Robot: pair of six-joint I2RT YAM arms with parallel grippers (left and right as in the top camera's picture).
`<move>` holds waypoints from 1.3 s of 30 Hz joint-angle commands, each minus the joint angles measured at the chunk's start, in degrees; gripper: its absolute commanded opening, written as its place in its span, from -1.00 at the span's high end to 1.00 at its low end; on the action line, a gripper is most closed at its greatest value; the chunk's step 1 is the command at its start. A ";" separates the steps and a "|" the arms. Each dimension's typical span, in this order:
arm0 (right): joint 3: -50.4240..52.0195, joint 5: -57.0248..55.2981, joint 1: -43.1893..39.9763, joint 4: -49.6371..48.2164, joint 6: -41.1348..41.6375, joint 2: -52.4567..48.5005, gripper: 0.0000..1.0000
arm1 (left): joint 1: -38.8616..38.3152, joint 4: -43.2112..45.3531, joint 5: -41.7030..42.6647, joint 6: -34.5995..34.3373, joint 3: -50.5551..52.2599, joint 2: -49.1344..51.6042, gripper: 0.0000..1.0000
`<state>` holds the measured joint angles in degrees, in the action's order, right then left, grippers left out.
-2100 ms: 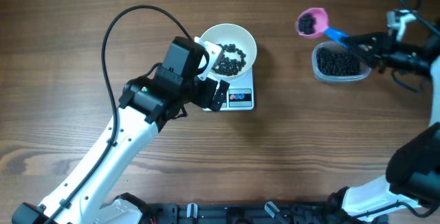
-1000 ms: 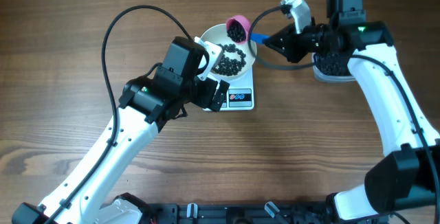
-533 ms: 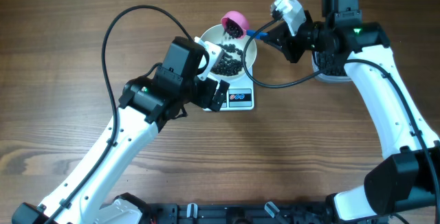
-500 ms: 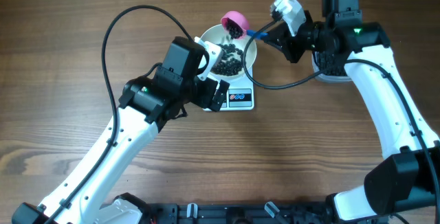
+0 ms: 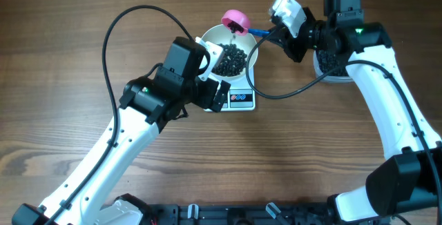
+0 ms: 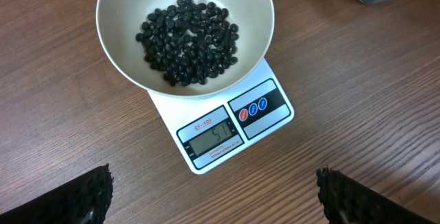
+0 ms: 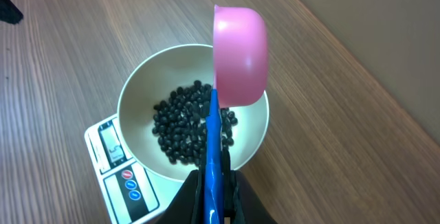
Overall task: Scoop item into bowl and weigh 150g on scale
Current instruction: 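Tilt the scoop to pour beans into the bowl, then return the empty scoop to the bean tub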
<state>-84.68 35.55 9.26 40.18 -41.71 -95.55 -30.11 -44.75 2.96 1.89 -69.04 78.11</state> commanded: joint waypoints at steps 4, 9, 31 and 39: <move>-0.59 -0.07 0.33 -0.02 -1.86 1.05 0.91 | -0.26 -0.02 0.85 0.90 0.46 0.39 -1.00; -0.59 0.07 0.33 -0.04 -4.87 1.05 0.92 | -0.26 0.00 0.85 0.90 0.48 0.39 -1.00; -0.59 -0.09 -4.26 -13.44 34.23 4.24 0.91 | -0.26 -0.02 0.85 0.90 0.46 0.39 -1.00; -0.59 -17.51 -21.59 0.28 34.16 11.50 0.91 | -0.26 0.00 0.85 0.90 0.46 0.39 -1.00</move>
<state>-84.68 26.55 -8.78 35.90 -9.61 -87.39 -30.11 -44.73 2.98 1.89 -68.97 78.11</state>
